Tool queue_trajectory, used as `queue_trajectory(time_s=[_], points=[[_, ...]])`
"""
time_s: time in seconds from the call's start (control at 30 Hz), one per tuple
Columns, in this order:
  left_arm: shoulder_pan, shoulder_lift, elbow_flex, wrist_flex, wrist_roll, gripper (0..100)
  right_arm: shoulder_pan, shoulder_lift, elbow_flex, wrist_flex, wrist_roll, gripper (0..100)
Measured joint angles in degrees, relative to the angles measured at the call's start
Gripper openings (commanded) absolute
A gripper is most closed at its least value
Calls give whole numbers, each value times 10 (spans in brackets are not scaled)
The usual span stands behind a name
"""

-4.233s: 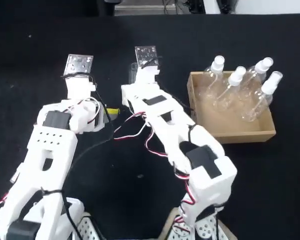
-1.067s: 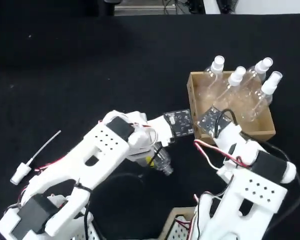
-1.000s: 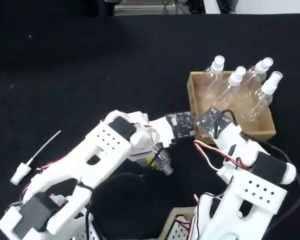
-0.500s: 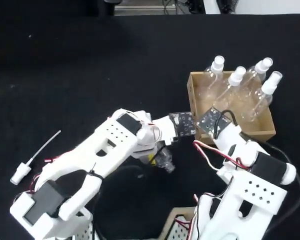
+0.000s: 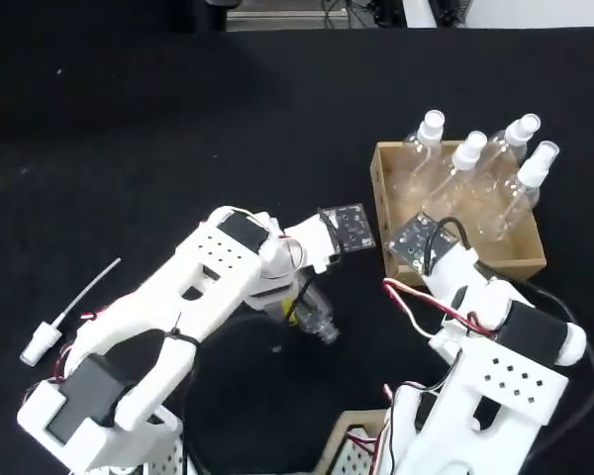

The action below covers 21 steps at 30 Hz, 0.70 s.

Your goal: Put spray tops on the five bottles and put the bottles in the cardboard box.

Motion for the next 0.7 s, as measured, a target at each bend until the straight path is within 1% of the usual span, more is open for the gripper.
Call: queue_trajectory(time_s=[0.13, 0.3, 0.43, 0.7], points=[[-1, -36, -1, 3, 1, 316, 26, 0, 0, 0, 4, 240], [36, -70, -1, 3, -4, 314, 77, 0, 0, 0, 52, 240], [43, -70, -1, -26, -25, 314, 101, 0, 0, 0, 66, 240], [42, 4, -1, -37, -68, 314, 107, 0, 0, 0, 66, 240]])
